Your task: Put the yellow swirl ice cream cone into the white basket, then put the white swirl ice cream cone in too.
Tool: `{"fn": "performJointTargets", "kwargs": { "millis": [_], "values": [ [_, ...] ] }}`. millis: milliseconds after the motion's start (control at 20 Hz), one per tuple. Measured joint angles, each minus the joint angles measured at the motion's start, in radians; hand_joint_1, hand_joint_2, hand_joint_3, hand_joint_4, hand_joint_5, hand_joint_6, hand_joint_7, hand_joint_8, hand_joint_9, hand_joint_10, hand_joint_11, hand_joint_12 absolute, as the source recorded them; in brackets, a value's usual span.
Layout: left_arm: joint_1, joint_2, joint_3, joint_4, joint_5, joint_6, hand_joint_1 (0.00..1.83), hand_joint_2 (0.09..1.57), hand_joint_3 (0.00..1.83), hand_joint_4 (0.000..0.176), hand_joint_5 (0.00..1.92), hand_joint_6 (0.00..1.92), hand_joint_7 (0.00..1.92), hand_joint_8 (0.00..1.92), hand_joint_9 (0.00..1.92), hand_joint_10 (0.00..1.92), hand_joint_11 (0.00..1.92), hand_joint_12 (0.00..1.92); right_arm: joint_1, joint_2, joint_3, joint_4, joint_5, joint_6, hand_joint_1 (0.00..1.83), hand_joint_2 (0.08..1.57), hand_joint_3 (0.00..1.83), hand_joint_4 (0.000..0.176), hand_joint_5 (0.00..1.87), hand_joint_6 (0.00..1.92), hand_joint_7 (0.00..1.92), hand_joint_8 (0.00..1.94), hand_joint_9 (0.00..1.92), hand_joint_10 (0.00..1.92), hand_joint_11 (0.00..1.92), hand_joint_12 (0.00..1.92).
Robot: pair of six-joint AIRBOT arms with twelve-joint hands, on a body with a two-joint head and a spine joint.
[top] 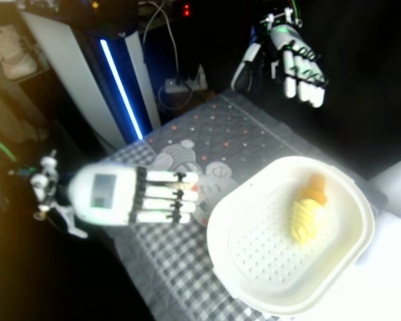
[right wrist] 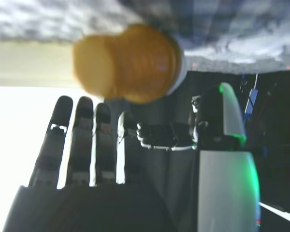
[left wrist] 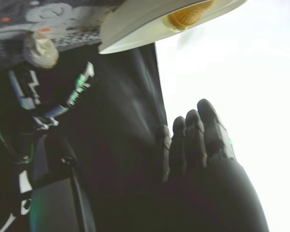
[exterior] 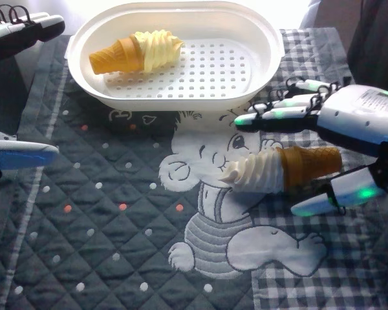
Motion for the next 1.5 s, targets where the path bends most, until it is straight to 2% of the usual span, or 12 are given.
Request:
{"fn": "performJointTargets", "kwargs": {
  "millis": [100,350,400,450,500,550,800,1100,1200,1300,1350,1500],
  "values": [
    [0.01,-0.005,0.001,-0.001,-0.005,-0.003,0.77,0.85,0.0,0.051,0.2,0.0,0.17,0.0,0.13,0.0,0.0,0.46,0.008,-0.017,0.007,-0.01,-0.018,0.001,1.03,0.85,0.0,0.099,0.35,0.0,0.31,0.0,0.39,0.0,0.03,1.09],
    [0.017,-0.023,0.01,-0.016,-0.003,-0.02,0.8,0.84,0.0,0.06,0.22,0.0,0.18,0.0,0.14,0.0,0.0,0.49,0.011,-0.049,0.031,-0.02,-0.071,0.002,1.14,0.91,0.0,0.0,0.65,0.01,0.82,0.03,0.86,0.36,0.51,1.35],
    [0.022,-0.025,0.011,-0.018,-0.001,-0.025,0.8,0.84,0.0,0.057,0.22,0.0,0.16,0.0,0.12,0.0,0.0,0.46,0.013,-0.053,0.034,-0.015,-0.064,0.003,1.17,0.96,0.0,0.0,0.76,0.01,0.98,0.1,0.9,0.76,0.69,1.47],
    [0.023,-0.025,0.012,-0.018,0.0,-0.028,0.8,0.84,0.0,0.058,0.21,0.0,0.14,0.0,0.11,0.0,0.0,0.43,0.018,-0.054,0.037,-0.016,-0.062,0.002,1.31,1.06,0.01,0.0,0.83,0.01,1.01,0.77,0.9,1.01,0.76,1.56],
    [0.023,-0.027,0.012,-0.016,0.0,-0.028,0.78,0.84,0.0,0.069,0.22,0.0,0.16,0.0,0.13,0.01,0.0,0.5,0.021,-0.053,0.038,-0.013,-0.059,0.002,1.26,1.11,0.01,0.0,0.9,0.82,0.96,1.0,0.96,1.04,0.85,1.53],
    [0.028,-0.029,0.012,-0.021,-0.004,-0.032,0.78,0.84,0.0,0.072,0.22,0.0,0.17,0.0,0.14,0.01,0.0,0.51,0.021,-0.053,0.039,-0.014,-0.058,0.003,1.24,1.14,0.0,0.0,0.88,1.05,0.92,1.1,0.97,1.05,0.86,1.53],
    [0.047,-0.037,0.012,-0.033,-0.007,-0.041,0.75,0.85,0.0,0.049,0.25,0.0,0.2,0.0,0.17,0.0,0.0,0.48,0.024,-0.054,0.05,-0.01,-0.059,0.011,1.28,1.13,0.0,0.0,1.0,0.74,0.95,1.23,0.83,1.22,0.6,1.51],
    [0.072,-0.038,0.012,-0.055,-0.02,-0.053,0.74,0.85,0.0,0.068,0.26,0.0,0.21,0.0,0.15,0.0,0.0,0.33,0.087,0.019,0.055,0.01,-0.046,0.002,1.28,1.09,0.0,0.0,1.11,0.64,0.99,1.08,0.96,0.91,0.83,1.22],
    [0.072,-0.04,0.012,-0.058,-0.026,-0.056,0.77,0.84,0.0,0.06,0.27,0.0,0.21,0.0,0.15,0.0,0.0,0.33,0.115,0.031,0.073,0.063,0.02,0.0,1.38,1.06,0.0,0.0,1.04,0.72,1.11,0.79,1.06,1.03,0.86,0.8],
    [0.072,-0.043,0.012,-0.05,-0.026,-0.06,0.79,0.83,0.0,0.039,0.28,0.0,0.21,0.0,0.17,0.0,0.0,0.39,0.157,0.029,0.089,0.07,0.042,0.0,1.4,1.04,0.0,0.0,1.03,0.71,1.25,0.47,1.14,0.99,0.99,1.0],
    [0.072,-0.044,0.012,-0.05,-0.026,-0.06,0.84,0.83,0.0,0.043,0.28,0.0,0.2,0.0,0.16,0.0,0.0,0.41,0.192,0.022,0.103,0.07,0.057,0.0,1.29,1.04,0.0,0.0,1.13,0.54,1.2,0.8,1.18,0.67,0.88,1.21],
    [0.089,-0.049,0.017,-0.068,-0.035,-0.07,0.86,0.84,0.0,0.026,0.28,0.0,0.18,0.0,0.16,0.0,0.0,0.61,0.393,-0.053,0.18,-0.007,0.003,-0.002,1.39,1.06,0.0,0.0,1.02,0.77,1.15,0.6,1.09,1.04,0.98,0.99]
  ]
}}
